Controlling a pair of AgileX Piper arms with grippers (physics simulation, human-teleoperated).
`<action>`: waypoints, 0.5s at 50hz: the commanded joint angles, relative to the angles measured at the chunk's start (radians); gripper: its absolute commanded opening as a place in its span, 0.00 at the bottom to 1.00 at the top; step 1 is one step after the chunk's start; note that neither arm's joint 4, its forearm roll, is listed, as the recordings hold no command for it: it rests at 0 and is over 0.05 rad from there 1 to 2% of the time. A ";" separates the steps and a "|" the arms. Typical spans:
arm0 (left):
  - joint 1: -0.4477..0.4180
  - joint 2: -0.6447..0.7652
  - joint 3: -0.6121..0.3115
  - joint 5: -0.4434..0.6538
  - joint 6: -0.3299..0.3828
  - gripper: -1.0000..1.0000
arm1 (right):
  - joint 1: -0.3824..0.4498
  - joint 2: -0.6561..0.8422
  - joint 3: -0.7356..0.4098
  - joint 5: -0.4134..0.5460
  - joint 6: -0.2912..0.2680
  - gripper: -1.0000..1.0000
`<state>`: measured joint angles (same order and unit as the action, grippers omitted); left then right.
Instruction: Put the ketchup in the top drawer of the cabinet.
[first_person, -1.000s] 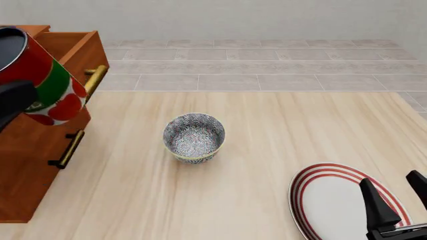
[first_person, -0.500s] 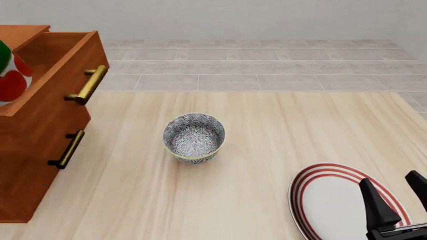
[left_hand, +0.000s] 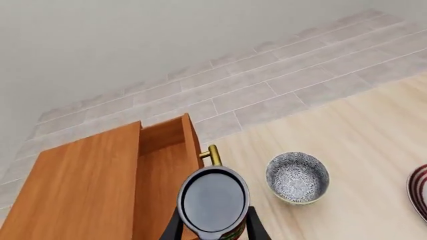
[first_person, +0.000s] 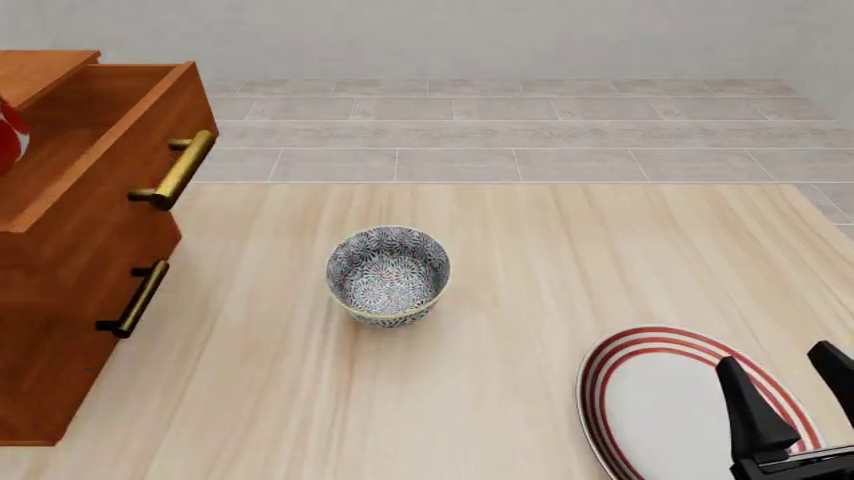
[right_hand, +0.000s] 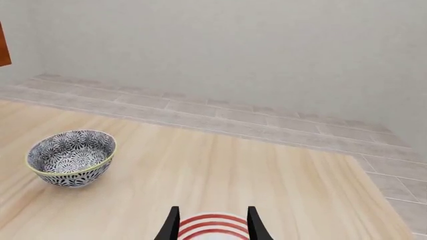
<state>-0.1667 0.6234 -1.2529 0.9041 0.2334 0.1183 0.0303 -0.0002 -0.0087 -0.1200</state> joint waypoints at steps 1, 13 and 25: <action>0.076 0.043 0.022 -0.032 0.021 0.00 | 0.001 0.006 0.000 -0.002 -0.008 1.00; 0.162 0.098 0.076 -0.121 0.049 0.00 | -0.001 0.013 0.000 -0.006 -0.011 1.00; 0.216 0.120 0.128 -0.193 0.091 0.00 | -0.003 0.011 0.000 -0.002 -0.015 1.00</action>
<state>0.0026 0.7193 -1.1571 0.7632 0.2757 0.1161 0.0400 -0.0001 -0.0121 -0.1314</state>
